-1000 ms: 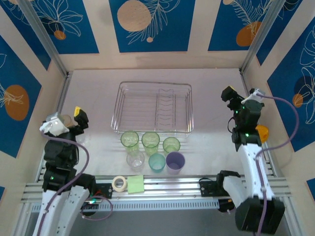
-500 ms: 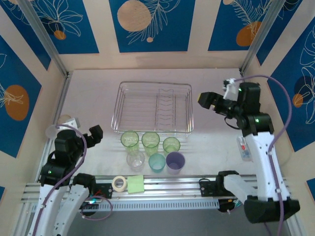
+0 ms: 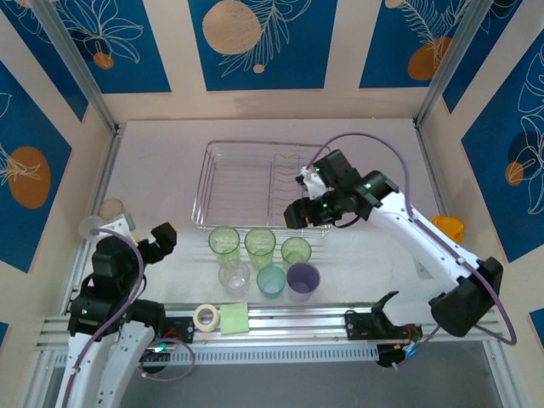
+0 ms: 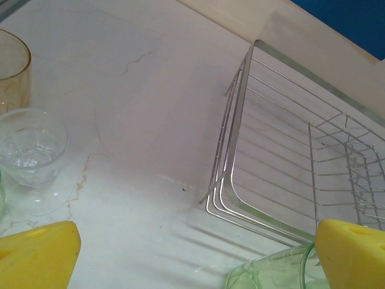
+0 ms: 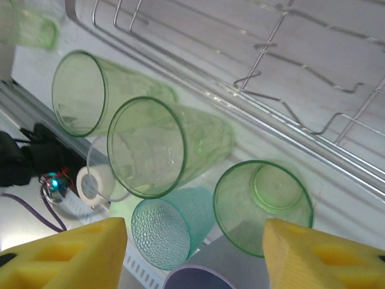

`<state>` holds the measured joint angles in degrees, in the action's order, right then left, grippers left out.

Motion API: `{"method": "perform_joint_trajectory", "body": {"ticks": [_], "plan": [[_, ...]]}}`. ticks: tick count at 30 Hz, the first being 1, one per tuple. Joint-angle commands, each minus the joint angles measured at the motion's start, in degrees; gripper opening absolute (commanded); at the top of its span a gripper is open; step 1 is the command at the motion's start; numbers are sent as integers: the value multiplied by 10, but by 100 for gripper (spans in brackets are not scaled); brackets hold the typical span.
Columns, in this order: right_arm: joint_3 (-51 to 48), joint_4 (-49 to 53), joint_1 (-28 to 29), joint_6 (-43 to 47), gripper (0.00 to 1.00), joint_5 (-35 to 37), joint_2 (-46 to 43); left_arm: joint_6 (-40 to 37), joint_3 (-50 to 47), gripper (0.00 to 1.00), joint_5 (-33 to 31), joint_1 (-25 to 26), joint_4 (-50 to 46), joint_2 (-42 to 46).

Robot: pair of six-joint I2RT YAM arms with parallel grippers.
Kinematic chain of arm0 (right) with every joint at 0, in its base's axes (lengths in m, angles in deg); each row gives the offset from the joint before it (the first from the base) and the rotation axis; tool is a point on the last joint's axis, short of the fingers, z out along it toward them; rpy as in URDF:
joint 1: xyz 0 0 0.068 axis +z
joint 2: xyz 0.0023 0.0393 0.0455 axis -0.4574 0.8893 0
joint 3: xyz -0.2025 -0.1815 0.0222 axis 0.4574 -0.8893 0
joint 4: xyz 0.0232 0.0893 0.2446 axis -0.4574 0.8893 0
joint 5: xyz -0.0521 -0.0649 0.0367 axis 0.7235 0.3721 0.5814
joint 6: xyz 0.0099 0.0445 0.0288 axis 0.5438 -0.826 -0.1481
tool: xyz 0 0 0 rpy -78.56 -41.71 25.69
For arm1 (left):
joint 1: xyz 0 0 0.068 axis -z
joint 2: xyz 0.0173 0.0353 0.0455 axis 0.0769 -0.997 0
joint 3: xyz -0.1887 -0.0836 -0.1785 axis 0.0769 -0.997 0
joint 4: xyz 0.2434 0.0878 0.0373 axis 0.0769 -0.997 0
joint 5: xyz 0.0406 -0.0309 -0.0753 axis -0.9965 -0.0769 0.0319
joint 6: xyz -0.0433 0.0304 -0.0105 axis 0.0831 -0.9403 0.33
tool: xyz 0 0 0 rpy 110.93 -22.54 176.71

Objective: Load the cups into the dish rack

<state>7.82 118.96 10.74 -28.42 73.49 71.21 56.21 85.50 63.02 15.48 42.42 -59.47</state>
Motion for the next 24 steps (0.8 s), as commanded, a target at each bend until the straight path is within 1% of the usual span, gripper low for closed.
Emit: {"method": "perform_joint_trajectory", "body": {"ticks": [1,5,11,17,21,24], "plan": [[34,46,48,10,60,49,36,2,-12,100,1,2,10,1],[67,75,87,10,52,93,94,3,-17,100,13,2,17,-6],[98,93,113,5,48,155,148,2,-19,100,30,2,23,-19],[111,85,126,4,43,164,181,2,-23,100,37,3,32,-25],[132,89,135,1,41,181,205,4,-24,100,37,2,32,-27],[140,86,145,1,39,181,216,4,-24,100,37,2,33,-28]]}}
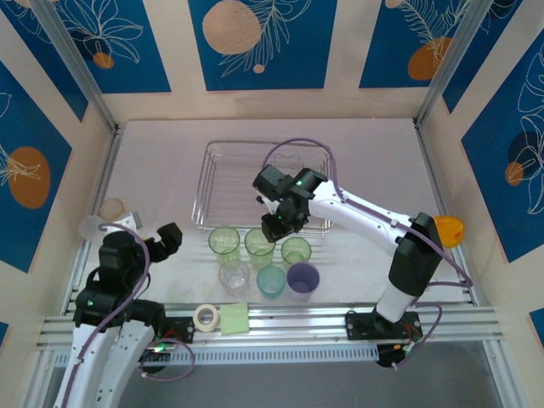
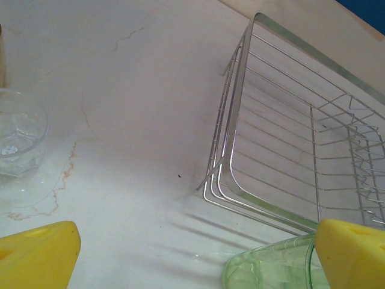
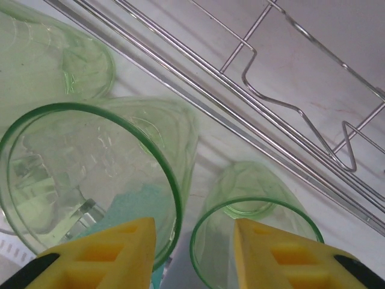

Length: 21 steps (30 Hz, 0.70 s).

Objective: Load the cups into the dish rack

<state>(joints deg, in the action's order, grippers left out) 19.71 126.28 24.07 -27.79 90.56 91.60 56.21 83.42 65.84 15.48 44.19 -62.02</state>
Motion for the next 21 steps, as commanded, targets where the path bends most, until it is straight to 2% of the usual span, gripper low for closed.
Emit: {"method": "perform_joint_trajectory", "body": {"ticks": [1,15,21], "plan": [[23,12,14,-5,38,8,15,4,-3,100,9,2,14,-3],[53,26,29,2,26,32,68,9,-3,100,9,2,12,7],[52,41,39,-7,14,62,68,10,-2,100,5,2,9,7]]}}
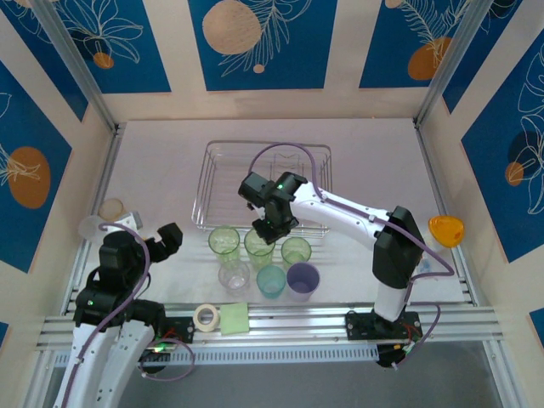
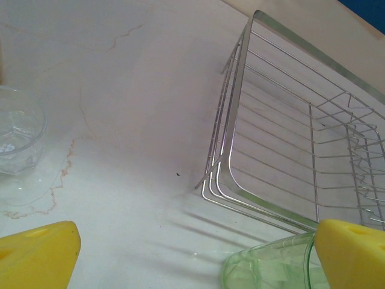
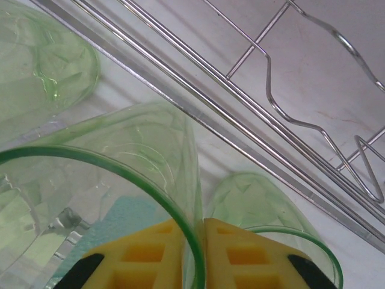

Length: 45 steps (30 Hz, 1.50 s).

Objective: Load the cups into the dish rack

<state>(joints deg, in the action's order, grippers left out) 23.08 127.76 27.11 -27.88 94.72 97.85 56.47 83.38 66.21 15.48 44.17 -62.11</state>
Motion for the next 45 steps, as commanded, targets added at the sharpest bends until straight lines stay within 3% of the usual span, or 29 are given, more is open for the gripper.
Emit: {"method": "perform_joint_trajectory", "body": {"ticks": [1,4,10,18,20,23,27,30,32,35,39,45], "plan": [[21,31,11,-8,12,30,4,7,-2,100,2,2,10,9],[27,41,18,-11,1,53,-5,6,2,100,3,2,9,9],[28,49,21,-25,0,80,-59,-13,60,100,-10,2,-44,11],[12,38,13,-67,0,79,-199,-2,59,100,55,3,-20,87],[-10,13,-1,-77,0,67,-256,25,48,100,113,2,23,100],[-60,-65,-61,-72,0,-16,-354,82,23,100,232,2,143,92],[-107,-158,-216,-77,0,-211,-461,181,16,100,371,2,324,24],[-112,-195,-318,-83,0,-360,-490,236,20,100,424,3,427,-13],[-114,-220,-357,-93,0,-441,-491,240,34,100,441,3,447,-30],[-136,-287,-384,-133,0,-532,-484,228,59,100,466,5,435,-63],[-149,-359,-384,-176,0,-598,-457,233,64,100,480,20,460,-97],[-132,-384,-360,-184,0,-636,-413,173,98,100,446,106,443,-156]]}}
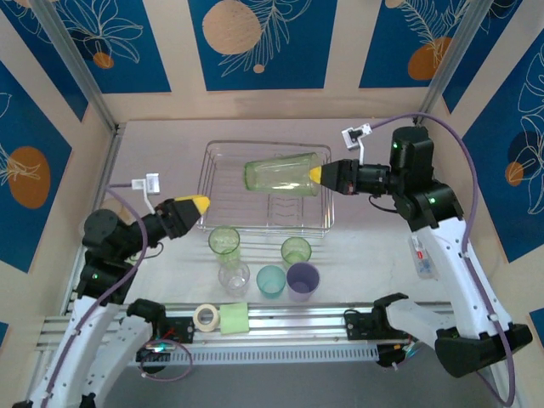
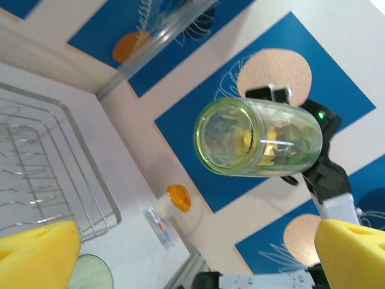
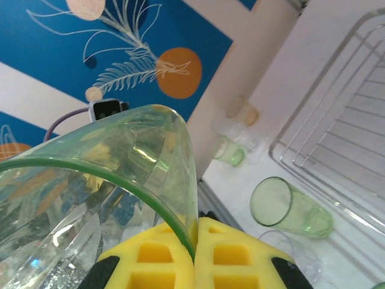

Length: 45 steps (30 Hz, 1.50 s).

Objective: Load the cups into the dish rack

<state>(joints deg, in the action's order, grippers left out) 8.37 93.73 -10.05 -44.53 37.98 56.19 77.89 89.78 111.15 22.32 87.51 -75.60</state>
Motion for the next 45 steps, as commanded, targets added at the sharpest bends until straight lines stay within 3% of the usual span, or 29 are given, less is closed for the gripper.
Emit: {"method": "perform_joint_trajectory", "body": {"ticks": [1,4,13,18,29,33,36,41,44,45], "plan": [[18,-45,17,-16,0,-73,9,-63,45,100,-17,64,-5,-35],[22,-49,35,-16,0,-83,24,-91,62,100,-35,106,-4,-63],[18,-55,122,15,0,-79,65,-72,51,100,-12,114,70,-80],[17,-80,134,3,0,-81,87,-50,40,100,11,121,126,-81],[9,-119,128,-12,0,-77,101,-66,27,100,4,127,102,-64],[8,-118,125,-11,0,-78,105,-53,17,100,11,127,137,-66],[6,-122,127,-16,0,-71,114,-39,10,92,11,127,163,-71],[0,-131,128,-29,0,-68,137,-40,15,64,-6,127,147,-79],[0,-138,129,-33,0,-67,145,-41,15,60,-18,127,143,-76],[2,-136,129,-31,0,-67,147,-41,14,54,-20,127,143,-73]]}}
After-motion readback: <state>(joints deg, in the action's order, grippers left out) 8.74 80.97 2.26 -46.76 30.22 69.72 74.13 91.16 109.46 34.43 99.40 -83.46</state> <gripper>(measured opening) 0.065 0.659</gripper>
